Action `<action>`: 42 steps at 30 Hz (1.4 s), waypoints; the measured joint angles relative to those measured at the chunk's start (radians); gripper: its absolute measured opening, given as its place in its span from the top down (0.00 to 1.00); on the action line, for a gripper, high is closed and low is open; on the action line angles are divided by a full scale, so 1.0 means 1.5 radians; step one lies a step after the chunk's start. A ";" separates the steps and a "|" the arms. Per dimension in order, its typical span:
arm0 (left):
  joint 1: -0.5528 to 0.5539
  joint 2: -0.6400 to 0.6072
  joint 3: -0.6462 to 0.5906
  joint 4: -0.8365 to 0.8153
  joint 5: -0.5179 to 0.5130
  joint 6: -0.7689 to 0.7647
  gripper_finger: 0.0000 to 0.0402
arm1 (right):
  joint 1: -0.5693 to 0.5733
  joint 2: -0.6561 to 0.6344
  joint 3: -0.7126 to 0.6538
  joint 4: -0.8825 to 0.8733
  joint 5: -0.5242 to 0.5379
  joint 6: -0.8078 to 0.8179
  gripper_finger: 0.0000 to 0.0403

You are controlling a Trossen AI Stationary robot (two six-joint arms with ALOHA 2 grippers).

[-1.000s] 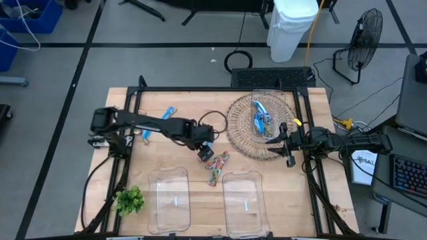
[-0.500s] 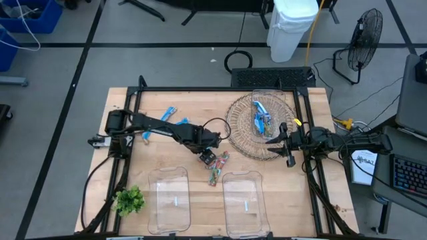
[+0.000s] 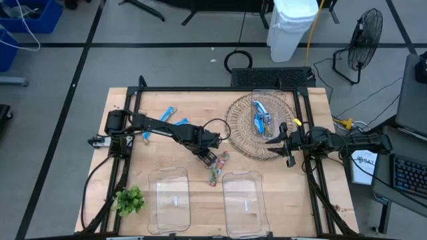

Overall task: Pick and place Granola Bars by type
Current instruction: Put the top red granola bar into the bottom middle transparent bin

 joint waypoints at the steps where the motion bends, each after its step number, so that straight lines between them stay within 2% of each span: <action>1: 0.000 0.000 0.000 0.000 0.000 0.001 0.88 | 0.000 0.000 0.000 0.000 0.000 0.000 0.72; 2: 0.000 0.000 0.000 0.000 0.000 0.004 0.93 | 0.000 0.000 0.000 0.000 0.000 0.000 0.72; 4: 0.000 0.000 0.000 0.000 -0.001 0.011 0.98 | 0.000 0.000 0.000 0.000 0.000 0.000 0.72; 16: -0.004 0.000 0.024 -0.018 -0.010 0.093 0.99 | 0.000 0.000 0.000 0.000 0.000 0.000 0.72; 20: -0.017 0.000 0.070 -0.066 -0.057 0.156 0.99 | 0.000 0.000 0.000 0.000 0.000 0.000 0.72; 24: -0.038 -0.001 0.122 -0.135 -0.139 0.217 1.00 | 0.000 0.000 0.000 0.000 0.000 0.000 0.72; 29: -0.065 -0.001 0.173 -0.196 -0.215 0.250 1.00 | 0.000 0.000 0.000 0.000 0.000 0.000 0.72; 35: -0.099 -0.031 0.192 -0.152 -0.211 0.319 1.00 | 0.000 0.000 0.000 0.000 0.000 0.000 0.72; 42: -0.159 -0.115 0.191 -0.012 -0.215 0.436 1.00 | 0.000 0.002 0.000 0.003 0.000 0.000 0.72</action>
